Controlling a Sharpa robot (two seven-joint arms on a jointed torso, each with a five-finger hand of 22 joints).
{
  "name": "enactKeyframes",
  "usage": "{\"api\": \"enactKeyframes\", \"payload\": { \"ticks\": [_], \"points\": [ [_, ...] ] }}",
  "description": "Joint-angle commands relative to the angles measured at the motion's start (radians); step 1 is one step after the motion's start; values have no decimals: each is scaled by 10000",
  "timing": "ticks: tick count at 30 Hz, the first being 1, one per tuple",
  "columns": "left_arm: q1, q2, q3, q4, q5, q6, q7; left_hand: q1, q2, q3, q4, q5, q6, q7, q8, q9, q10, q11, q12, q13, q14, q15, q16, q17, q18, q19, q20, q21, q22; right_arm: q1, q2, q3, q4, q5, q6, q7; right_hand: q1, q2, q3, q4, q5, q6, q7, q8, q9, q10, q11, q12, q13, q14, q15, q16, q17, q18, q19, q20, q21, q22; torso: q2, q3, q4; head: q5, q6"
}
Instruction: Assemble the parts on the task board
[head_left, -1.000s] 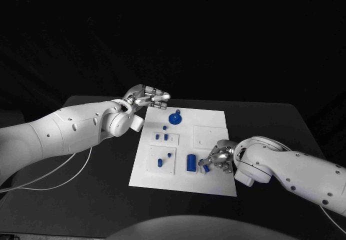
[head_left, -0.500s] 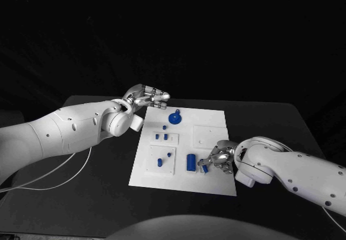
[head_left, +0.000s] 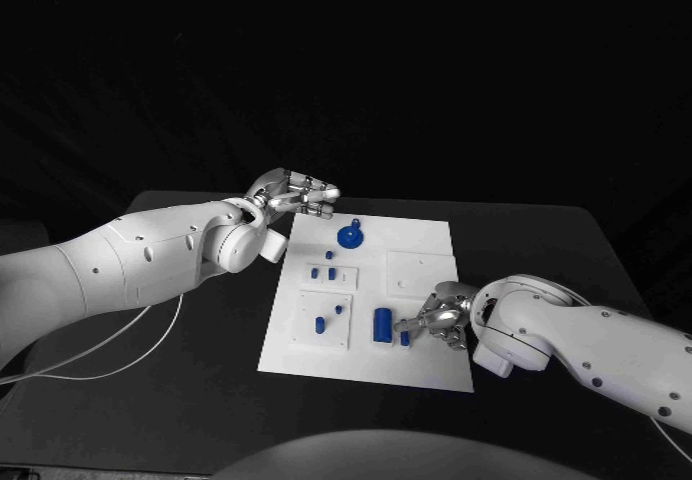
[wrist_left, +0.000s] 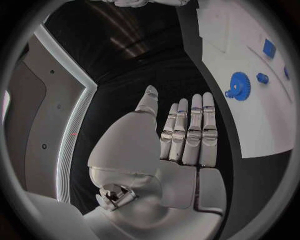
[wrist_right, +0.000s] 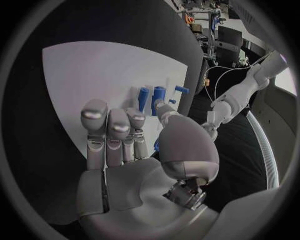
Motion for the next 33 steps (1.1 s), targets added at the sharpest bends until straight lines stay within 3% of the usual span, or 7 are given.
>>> {"api": "enactKeyframes", "payload": {
  "ticks": [1,6,13,16,19,20,33],
  "points": [
    [3,6,6,22,-41,130,58,2,132,-50,19,-52,-64,18,-22,2,-52,37,13,14,-17,50,14,-2,-127,58,18,-28,-8,-20,-26,-4,80,28,170,116,10,-57,17,24,4,86,-37,-10,26,72,8,19,-5,54,-38,-25,-4,23,606,33,-7,806,3,1,3,2,3],
    [3,4,6,23,-47,129,49,2,132,-50,19,-52,-64,18,-22,2,-52,37,13,14,-17,50,14,-2,-127,58,18,-28,-8,-24,-101,-4,165,66,280,164,138,35,53,-252,49,99,-50,-12,57,76,-3,39,7,55,-48,-28,-6,16,604,26,-1,802,0,-5,6,-2,-7],
    [3,-8,5,27,-57,133,37,2,132,-50,19,-52,-64,18,-22,2,-52,37,13,14,-17,50,14,-2,-127,58,18,-28,-8,-68,-258,-3,257,-10,560,255,529,169,-43,-1060,398,236,-119,-11,74,75,-45,72,37,54,-71,-19,5,-7,601,4,9,804,1,-4,1,11,-10],
    [3,-12,5,29,-58,135,33,24,158,-64,-1,-52,-62,17,-23,2,-51,37,13,14,-17,51,13,-1,-126,57,18,-22,-15,-95,-298,-3,302,-30,639,295,650,214,-141,-1278,386,330,-176,-5,339,76,-73,86,56,52,-89,-32,2,-27,602,-16,6,805,1,0,0,19,-8],
    [3,-15,5,30,-60,137,29,24,158,-64,-1,-52,-62,17,-23,2,-51,37,13,14,-17,51,13,-1,-126,57,18,-22,-15,-116,-320,-3,335,-41,684,325,692,220,-161,-1332,365,336,-184,-6,465,80,-78,86,60,47,-92,-44,-4,-32,601,-21,0,804,1,2,1,14,-4],
    [3,-15,5,31,-60,139,28,24,158,-64,-1,-52,-62,17,-23,2,-51,37,13,14,-17,51,13,-1,-126,57,18,-22,-15,-122,-322,-3,339,-43,689,330,689,219,-172,-1335,360,304,-192,-13,710,81,-82,82,70,56,-94,-27,14,-40,603,-25,11,812,1,2,1,14,-4],
    [3,-13,4,33,-64,146,23,24,158,-64,-1,-52,-62,17,-23,2,-51,37,13,14,-17,51,13,-1,-126,57,18,-22,-15,-143,-228,-3,181,-219,429,186,581,431,-98,-1426,385,366,-258,-13,1015,110,-120,95,79,59,-119,-40,6,-53,606,-48,9,808,4,-3,8,-5,-11]
  ]
}}
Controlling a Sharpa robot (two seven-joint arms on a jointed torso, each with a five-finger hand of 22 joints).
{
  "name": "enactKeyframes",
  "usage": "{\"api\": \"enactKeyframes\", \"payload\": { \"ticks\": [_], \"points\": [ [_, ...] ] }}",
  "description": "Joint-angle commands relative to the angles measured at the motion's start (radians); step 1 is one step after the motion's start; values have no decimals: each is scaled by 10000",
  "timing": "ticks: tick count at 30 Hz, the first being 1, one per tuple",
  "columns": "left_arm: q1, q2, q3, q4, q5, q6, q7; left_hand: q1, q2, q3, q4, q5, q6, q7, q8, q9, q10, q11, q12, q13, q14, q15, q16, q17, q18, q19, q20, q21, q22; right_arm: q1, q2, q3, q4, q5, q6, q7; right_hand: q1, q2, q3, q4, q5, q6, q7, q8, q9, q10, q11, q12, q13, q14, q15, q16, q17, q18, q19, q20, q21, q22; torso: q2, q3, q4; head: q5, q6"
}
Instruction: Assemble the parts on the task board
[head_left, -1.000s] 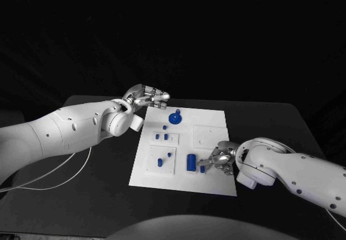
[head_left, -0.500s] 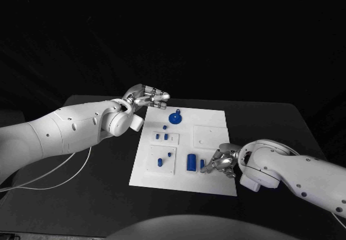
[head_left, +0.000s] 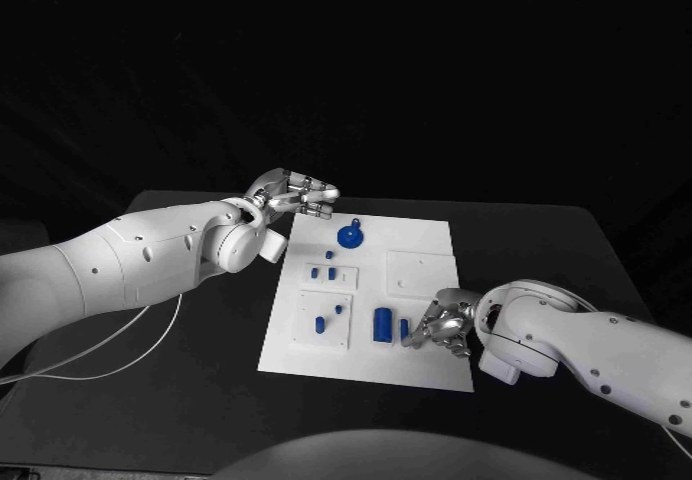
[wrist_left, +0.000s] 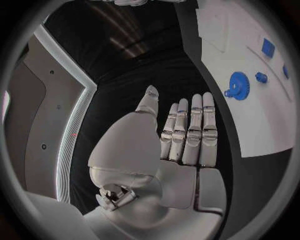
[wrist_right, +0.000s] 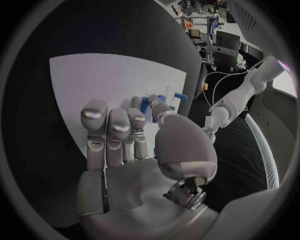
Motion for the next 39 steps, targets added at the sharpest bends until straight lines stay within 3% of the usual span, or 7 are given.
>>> {"api": "enactKeyframes", "payload": {
  "ticks": [1,7,13,28,35,37,39],
  "points": [
    [3,11,6,24,-33,139,53,-30,105,-64,-2,-52,-62,17,-23,2,-51,37,13,15,-17,50,13,-1,-126,57,18,-22,-17,-13,43,-3,-60,-184,0,-19,-22,150,20,-73,-6,64,-35,-11,93,41,-52,52,12,23,-84,-42,6,-54,608,-49,17,810,1,-4,4,-7,-7],
    [3,16,6,23,-33,149,53,-30,105,-64,-2,-52,-62,17,-23,2,-51,37,13,15,-17,50,13,-1,-126,57,18,-22,-17,-22,167,-3,-236,-280,-198,-79,-120,368,280,-232,-304,48,-64,-13,224,51,-68,60,18,25,-93,-39,1,-61,607,-59,18,803,0,-3,6,-11,-29],
    [3,22,5,18,-33,149,51,-30,132,-95,-5,-52,-59,17,-22,2,-48,36,13,15,-16,50,13,-1,-128,52,18,-15,-27,-36,256,-3,-369,-334,-348,-85,-245,302,588,-252,-294,62,-74,-10,371,60,-77,51,12,27,-100,-52,-21,-65,607,-65,31,792,-4,-6,9,-21,-24],
    [3,23,4,21,-33,159,47,-30,132,-95,-5,-52,-59,17,-22,2,-48,36,13,15,-16,50,13,-1,-128,52,18,-15,-27,-60,341,-3,-704,-271,-317,-16,-307,278,588,-240,-249,57,-69,-12,410,56,-73,46,11,22,-99,-62,-34,-67,607,-64,26,784,-3,-3,1,-25,2],
    [3,24,3,20,-18,135,62,-43,135,-120,-1,-51,-62,19,-22,2,-52,38,12,15,-14,50,14,-1,-130,49,18,-7,-38,-63,202,36,-669,141,-351,483,-571,-270,588,447,-79,44,-11,-7,456,21,-50,45,29,14,-87,-96,-65,-45,602,-59,-28,752,-8,-1,-7,-38,88],
    [3,26,3,17,36,125,69,-43,135,-120,-1,-51,-62,19,-22,2,-52,38,12,15,-14,50,14,-1,-130,49,18,-7,-38,-63,131,123,-672,411,-316,809,-763,-594,350,943,-225,-246,122,-27,322,-53,46,-38,3,-12,-39,-182,-120,-22,586,-30,-136,716,-13,-3,-13,-75,154],
    [3,25,4,7,111,104,73,-54,125,-123,4,-52,-66,17,-22,2,-58,39,12,15,-19,51,12,-2,-131,49,19,-7,-39,-59,54,258,-709,697,-292,1206,-600,-499,-268,1206,-108,-543,240,-13,-19,-109,124,-53,5,-11,15,-246,-162,28,583,29,-217,682,-15,-7,-16,-111,227]
  ]
}}
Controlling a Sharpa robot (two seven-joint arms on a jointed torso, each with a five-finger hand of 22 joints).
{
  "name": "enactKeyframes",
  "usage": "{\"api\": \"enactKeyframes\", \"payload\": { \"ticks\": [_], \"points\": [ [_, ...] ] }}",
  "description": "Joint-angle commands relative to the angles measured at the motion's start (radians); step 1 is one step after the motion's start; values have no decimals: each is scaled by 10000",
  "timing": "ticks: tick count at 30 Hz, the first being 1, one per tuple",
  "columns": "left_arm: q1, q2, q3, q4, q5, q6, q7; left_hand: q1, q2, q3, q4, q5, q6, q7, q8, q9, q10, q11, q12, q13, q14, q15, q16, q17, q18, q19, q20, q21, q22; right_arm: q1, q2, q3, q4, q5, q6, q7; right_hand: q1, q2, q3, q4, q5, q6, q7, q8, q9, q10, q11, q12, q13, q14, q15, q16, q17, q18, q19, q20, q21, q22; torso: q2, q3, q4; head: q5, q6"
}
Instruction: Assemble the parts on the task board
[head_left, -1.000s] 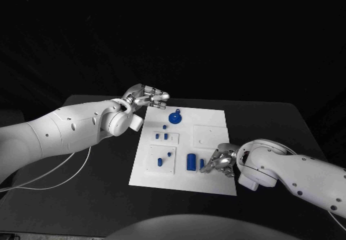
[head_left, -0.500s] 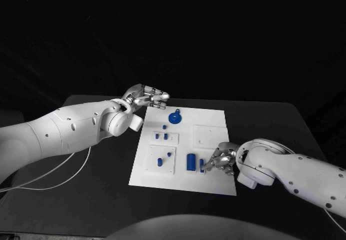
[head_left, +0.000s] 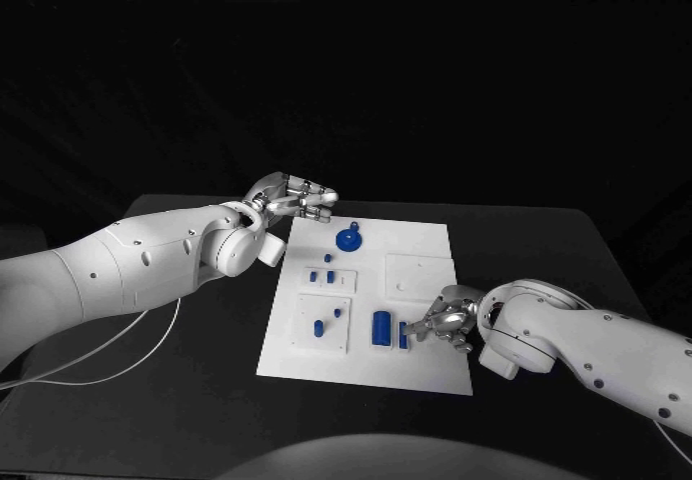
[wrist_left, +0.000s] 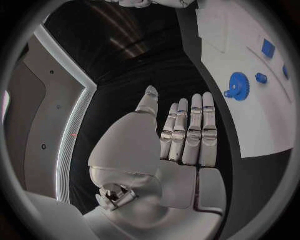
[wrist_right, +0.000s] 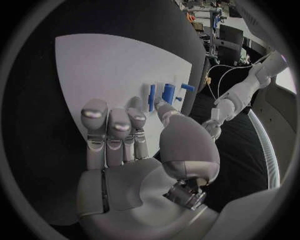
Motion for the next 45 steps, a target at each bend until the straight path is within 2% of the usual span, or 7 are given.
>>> {"api": "enactKeyframes", "payload": {
  "ticks": [1,18,31,32,37,38,45],
  "points": [
    [3,13,7,4,167,66,91,-7,80,-68,5,-52,-66,17,-22,2,-58,39,12,15,-19,51,12,-2,-130,49,19,-7,-10,14,-111,197,-74,801,39,1198,211,42,-726,287,136,-409,151,-11,-464,-85,103,-90,-28,-49,71,-77,-44,54,576,55,-128,661,-15,-13,-14,-65,139],
    [158,331,27,-978,1527,-449,118,81,164,44,-144,-38,-375,-188,-32,-15,-732,-68,-10,12,-1591,124,-7,-86,-15,-688,499,-367,-229,1015,892,1319,-4496,4541,-1165,6959,1814,2088,-3267,-1623,1639,-1593,809,6,-3859,-1473,643,-4286,-3935,-1937,684,-3494,-2750,313,-845,691,-6115,-2033,-543,-109,-54,-545,1531],
    [352,1014,53,-2307,2467,-736,310,-26,-209,603,0,-33,-1774,-338,-77,-93,-2362,-143,-38,-36,-3125,106,-55,-152,1525,-1937,1982,-356,-320,1206,1870,1706,-6700,7274,-963,8724,1811,2264,-2448,-2328,1340,-3344,1012,-89,-5980,-4048,1905,-8107,-11846,-5843,2462,-9258,-11103,1906,-6335,4239,-7082,-12407,-775,-34,-26,-567,2224],
    [333,933,43,-2189,1895,-573,75,-4107,176,861,-534,-531,-10539,-1338,-667,-666,-11665,-1142,-596,-591,-12039,-1003,-618,-726,-772,-11116,-857,-1042,-1015,1196,1812,1691,-6625,6171,-979,7753,-1787,1356,-2116,-533,-1250,-12018,-155,-658,-6548,-13880,586,-8695,-12424,-14680,1117,-9850,-11677,-607,-14648,1337,-7863,-13074,-725,-70,-39,-585,2121],
    [227,836,115,-1832,1917,-893,180,-5710,176,861,-534,-531,-10539,-1338,-667,-666,-11665,-1142,-596,-591,-12039,-1003,-618,-726,-772,-11116,-857,-1042,-1015,1219,1714,1535,-6267,6404,-1336,7940,-3256,1356,-2116,-533,-1250,-12018,-155,-658,-6548,-13880,586,-8695,-12424,-14680,1117,-9850,-11677,-607,-14648,1337,-7863,-13074,-796,34,140,-702,2157],
    [189,802,140,-1703,1925,-1007,217,-6003,176,861,-534,-531,-10539,-1338,-667,-666,-11665,-1142,-596,-591,-12039,-1003,-618,-726,-772,-11116,-857,-1042,-1015,1227,1679,1479,-6139,6487,-1464,8007,-10306,1356,-2116,-533,-1250,-12018,-155,-658,-6548,-13880,586,-8695,-12424,-14680,1117,-9850,-11677,-607,-14648,1337,-7863,-13074,-820,70,202,-742,2170],
    [-244,407,432,-241,2012,-2314,645,-13598,176,861,-534,-531,-10539,-1338,-667,-666,-11665,-1142,-596,-591,-12039,-1003,-618,-726,-772,-11116,-857,-1042,-1015,1322,1280,840,-4676,7439,-2920,8772,-10306,1356,-2116,-533,-1250,-12018,-155,-658,-6548,-13880,586,-8695,-12424,-14680,1117,-9850,-11677,-607,-14648,1337,-7863,-13074,-891,176,384,-861,2207]
  ]
}}
